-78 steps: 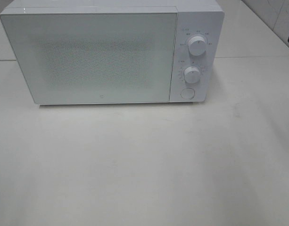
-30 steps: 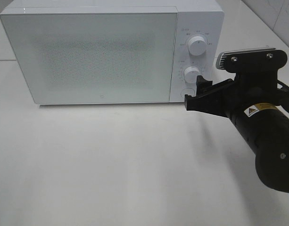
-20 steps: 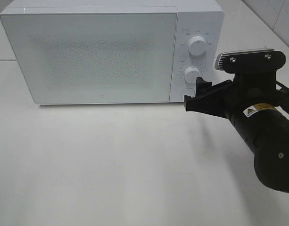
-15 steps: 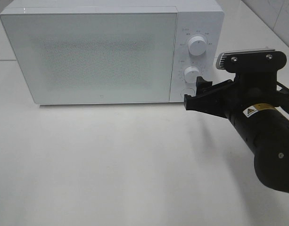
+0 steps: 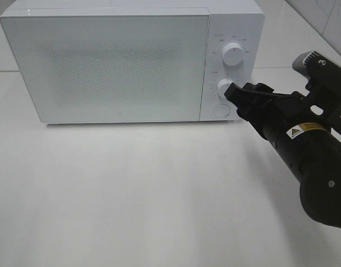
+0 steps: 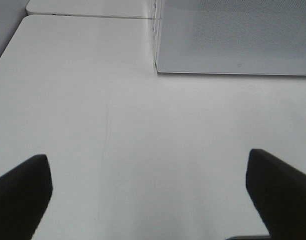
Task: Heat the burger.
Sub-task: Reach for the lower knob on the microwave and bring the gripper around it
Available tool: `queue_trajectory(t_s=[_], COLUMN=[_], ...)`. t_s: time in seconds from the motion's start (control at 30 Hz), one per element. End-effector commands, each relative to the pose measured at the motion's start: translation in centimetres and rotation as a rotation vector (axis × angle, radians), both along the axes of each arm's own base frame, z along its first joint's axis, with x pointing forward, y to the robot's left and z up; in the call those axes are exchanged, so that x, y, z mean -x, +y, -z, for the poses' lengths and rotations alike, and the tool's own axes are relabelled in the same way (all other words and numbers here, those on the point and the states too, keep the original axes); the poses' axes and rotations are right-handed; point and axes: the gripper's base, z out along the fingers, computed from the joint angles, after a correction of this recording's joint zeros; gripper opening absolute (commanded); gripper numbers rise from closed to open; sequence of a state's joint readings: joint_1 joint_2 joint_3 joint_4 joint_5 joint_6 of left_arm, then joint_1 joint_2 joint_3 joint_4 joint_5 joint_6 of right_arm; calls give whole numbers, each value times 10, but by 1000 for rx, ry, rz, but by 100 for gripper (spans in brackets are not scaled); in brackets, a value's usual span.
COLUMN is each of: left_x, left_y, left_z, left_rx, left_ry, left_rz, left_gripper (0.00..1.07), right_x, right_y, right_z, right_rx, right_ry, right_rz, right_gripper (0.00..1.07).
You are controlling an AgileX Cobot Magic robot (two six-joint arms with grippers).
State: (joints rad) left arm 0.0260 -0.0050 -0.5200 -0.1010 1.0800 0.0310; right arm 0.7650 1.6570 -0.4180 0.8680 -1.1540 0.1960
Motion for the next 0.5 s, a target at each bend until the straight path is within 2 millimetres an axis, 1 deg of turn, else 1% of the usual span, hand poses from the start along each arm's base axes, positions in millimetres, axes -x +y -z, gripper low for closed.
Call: queue_trajectory(t_s=[0.03,0.07,0.1,0.13,0.17,0.27,0.3,0.33,0.37,0.43,0.47,0.5], left_x=[2,2,2,2,2,2,2,2,2,2,2,2], left_y=[-1,-1,-1,-1,-1,-1,-1,-1,-1,-1,-1,-1], left_z=[0,0,0,0,0,0,0,0,0,0,0,0], left_rx=[7,7,7,7,7,7,7,7,7,7,7,7], left_ry=[-24,-24,-24,-24,-24,-24,-24,-24,-24,-24,-24,-24], left_rz=[1,1,1,1,1,1,1,1,1,1,1,1], left_gripper=[98,98,98,98,98,98,98,98,98,98,98,98], right_x=[-2,-2,-2,-2,-2,-2,-2,-2,-2,-2,-2,-2], right_y=[4,6,6,7,8,9,8,8,8,8,8,8], right_z=[-3,-4,-4,-4,-5,-5,-5,-5,-5,-5,-5,-5], right_rx=[-138,-94,-94,-51,26,54,93,108,108,209,209,243], right_ry=[-16,-24,-24,-29,-35,-36,-38,-39,-39,-45,-45,-47], right_rz=[-1,-34,-34,-54,-83,-90,-97,-100,-100,-121,-121,-128], right_gripper=[39,36,36,36,38,41,47,51,51,72,72,77])
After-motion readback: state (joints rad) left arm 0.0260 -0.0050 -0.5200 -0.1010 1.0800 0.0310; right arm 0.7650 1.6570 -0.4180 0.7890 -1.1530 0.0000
